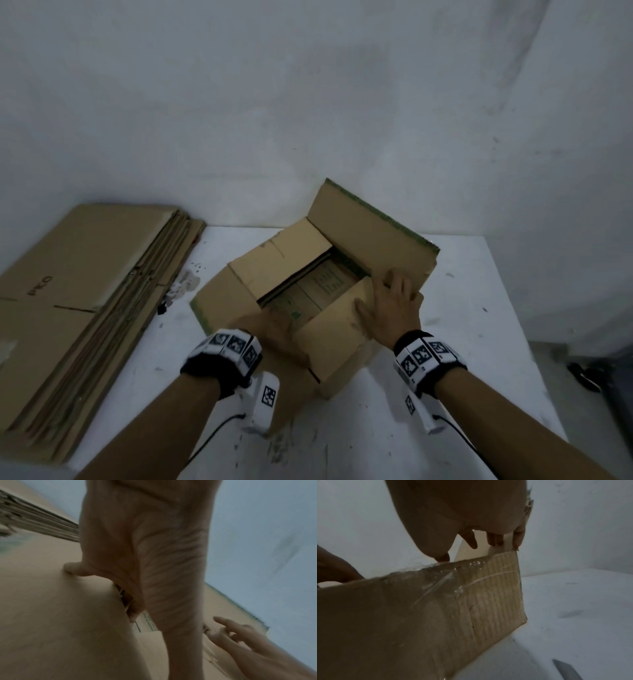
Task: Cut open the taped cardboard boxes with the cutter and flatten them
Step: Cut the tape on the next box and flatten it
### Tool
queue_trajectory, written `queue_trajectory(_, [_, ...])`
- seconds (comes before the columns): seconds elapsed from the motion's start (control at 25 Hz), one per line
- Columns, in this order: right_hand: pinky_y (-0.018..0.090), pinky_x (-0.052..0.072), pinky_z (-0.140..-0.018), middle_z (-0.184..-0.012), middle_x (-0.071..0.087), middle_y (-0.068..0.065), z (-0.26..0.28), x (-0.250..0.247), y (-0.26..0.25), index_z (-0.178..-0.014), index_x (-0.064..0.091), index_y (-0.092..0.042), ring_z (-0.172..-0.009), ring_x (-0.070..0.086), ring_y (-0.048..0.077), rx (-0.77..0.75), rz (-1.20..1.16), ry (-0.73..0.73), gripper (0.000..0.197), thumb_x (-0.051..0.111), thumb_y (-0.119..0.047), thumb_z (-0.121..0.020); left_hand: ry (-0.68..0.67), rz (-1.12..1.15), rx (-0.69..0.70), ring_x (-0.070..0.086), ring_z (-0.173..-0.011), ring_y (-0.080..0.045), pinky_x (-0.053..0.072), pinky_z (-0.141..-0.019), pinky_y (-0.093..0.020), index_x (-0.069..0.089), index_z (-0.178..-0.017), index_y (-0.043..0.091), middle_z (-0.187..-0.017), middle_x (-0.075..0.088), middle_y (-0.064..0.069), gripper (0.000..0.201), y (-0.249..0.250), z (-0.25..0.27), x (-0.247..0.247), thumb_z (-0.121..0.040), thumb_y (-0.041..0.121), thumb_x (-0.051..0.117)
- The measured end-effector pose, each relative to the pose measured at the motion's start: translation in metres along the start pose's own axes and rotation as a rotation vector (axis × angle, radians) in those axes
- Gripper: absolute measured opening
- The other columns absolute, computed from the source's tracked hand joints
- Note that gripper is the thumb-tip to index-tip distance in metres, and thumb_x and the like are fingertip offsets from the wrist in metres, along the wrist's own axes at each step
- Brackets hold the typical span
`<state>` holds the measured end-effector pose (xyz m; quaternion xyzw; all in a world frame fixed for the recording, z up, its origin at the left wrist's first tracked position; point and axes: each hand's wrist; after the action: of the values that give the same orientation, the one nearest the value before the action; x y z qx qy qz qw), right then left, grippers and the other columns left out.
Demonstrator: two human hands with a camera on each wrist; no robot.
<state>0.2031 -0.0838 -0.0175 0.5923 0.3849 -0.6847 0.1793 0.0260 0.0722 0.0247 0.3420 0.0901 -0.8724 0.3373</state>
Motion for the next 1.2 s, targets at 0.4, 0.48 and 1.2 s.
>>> queue_trajectory(0.4, [0.080, -0.005, -0.105, -0.160, -0.006, 0.019, 0.001, 0.009, -0.015, -0.146, 0.031, -0.044, -0.147, -0.007, 0.043, 0.007, 0.201, -0.306, 0.103, 0.036, -0.099, -0.060, 0.463, 0.042, -0.214, 0.037, -0.132, -0.032, 0.044, -0.099, -0.050, 0.038, -0.145, 0.028, -0.144, 0.037, -0.011, 0.088, -0.035, -0.001, 0.000, -0.073, 0.058, 0.078])
queue_trajectory(0.48, [0.080, -0.011, -0.103, -0.161, -0.016, 0.022, 0.003, 0.008, -0.014, -0.151, 0.018, -0.050, -0.147, -0.017, 0.045, 0.004, 0.201, -0.342, 0.106, 0.033, -0.101, -0.059, 0.445, 0.010, -0.362, 0.008, -0.146, -0.041, 0.027, -0.107, -0.070, 0.002, -0.155, 0.040, -0.159, 0.003, -0.013, 0.120, -0.043, -0.016, 0.009, -0.067, 0.054, 0.082])
queue_trajectory(1.2, [0.046, 0.048, -0.077, -0.102, 0.049, 0.012, -0.034, -0.063, 0.009, -0.113, 0.043, -0.017, -0.088, 0.052, 0.036, 0.618, -1.112, -0.199, 0.053, 0.057, -0.027, -0.062, 0.635, 2.065, 0.205, 0.062, -0.083, -0.020, 0.057, -0.069, -0.028, 0.060, -0.111, 0.007, -0.098, 0.067, -0.008, 0.027, -0.161, 0.087, -0.046, -0.089, 0.010, 0.044])
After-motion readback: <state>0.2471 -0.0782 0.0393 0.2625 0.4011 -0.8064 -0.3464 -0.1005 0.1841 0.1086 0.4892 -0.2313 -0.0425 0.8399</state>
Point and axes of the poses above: each hand's wrist, its own z-axis away from the middle knuckle, its own x-axis out of the palm, y = z × x
